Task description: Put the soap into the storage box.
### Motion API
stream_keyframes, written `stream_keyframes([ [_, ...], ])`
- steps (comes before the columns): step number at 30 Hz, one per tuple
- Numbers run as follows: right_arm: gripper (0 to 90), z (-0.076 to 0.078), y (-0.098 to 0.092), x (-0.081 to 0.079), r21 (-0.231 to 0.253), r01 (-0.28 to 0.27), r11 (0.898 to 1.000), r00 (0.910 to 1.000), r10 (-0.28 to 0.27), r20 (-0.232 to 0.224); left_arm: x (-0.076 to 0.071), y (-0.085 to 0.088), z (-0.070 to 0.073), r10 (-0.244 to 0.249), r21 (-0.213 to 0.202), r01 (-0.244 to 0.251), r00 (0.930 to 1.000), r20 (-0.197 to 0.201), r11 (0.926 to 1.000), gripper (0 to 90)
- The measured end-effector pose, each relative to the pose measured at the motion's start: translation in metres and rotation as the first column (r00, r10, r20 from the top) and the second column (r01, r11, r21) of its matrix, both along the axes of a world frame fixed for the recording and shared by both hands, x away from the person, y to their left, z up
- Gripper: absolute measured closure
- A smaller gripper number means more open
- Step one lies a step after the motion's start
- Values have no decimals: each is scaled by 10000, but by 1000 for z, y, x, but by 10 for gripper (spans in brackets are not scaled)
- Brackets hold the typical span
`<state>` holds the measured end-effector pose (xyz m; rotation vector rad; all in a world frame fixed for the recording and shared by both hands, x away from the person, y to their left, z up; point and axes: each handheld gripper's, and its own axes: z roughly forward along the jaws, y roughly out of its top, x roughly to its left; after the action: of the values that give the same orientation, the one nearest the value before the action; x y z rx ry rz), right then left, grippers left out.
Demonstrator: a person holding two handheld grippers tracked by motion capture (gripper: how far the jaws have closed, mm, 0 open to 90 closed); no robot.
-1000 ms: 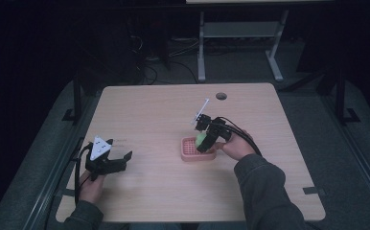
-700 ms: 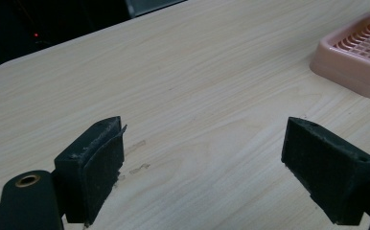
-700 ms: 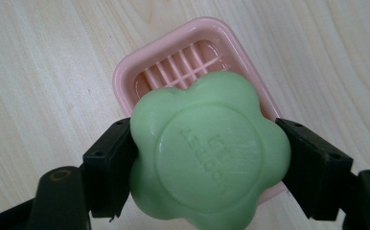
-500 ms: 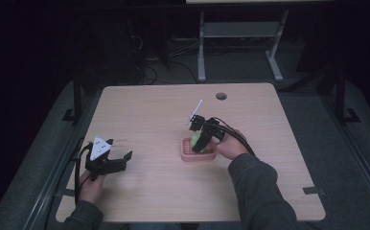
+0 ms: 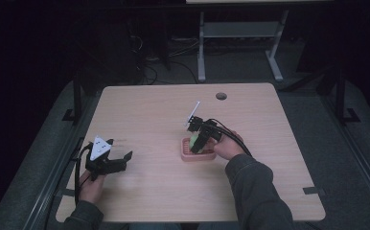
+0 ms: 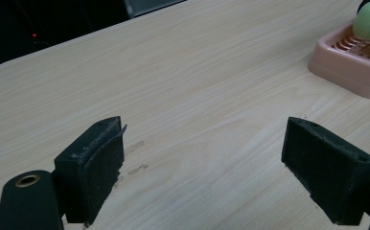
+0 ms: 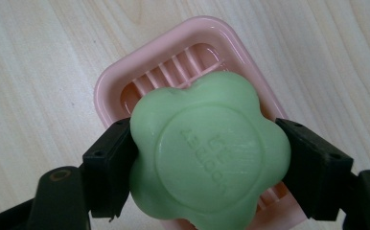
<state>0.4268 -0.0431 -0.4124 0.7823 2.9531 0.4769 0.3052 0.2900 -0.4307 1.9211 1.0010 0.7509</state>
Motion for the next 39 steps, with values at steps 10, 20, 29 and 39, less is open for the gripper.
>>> stream_keyframes([
  [10, 257, -1, 1, 1, 48, 99, 9999, 9999, -99, -15, 0, 0, 0, -19, 23, 19, 10000, 3, 10000, 142],
  [20, 255, -3, 2, 2, 38, 74, 10000, 9999, -74, -74, 0, 0, 0, 0, -36, 0, 10000, 18, 10000, 142],
  [29, 258, -2, 1, 3, 158, 177, 9997, 9998, -177, -48, 0, 0, 0, 44, -53, -43, 10000, 16, 10000, 142],
  [39, 264, 3, -2, 2, 359, 248, 9990, 9997, -245, -98, 0, 1, 1, 49, -65, -49, 10000, 36, 10000, 142],
])
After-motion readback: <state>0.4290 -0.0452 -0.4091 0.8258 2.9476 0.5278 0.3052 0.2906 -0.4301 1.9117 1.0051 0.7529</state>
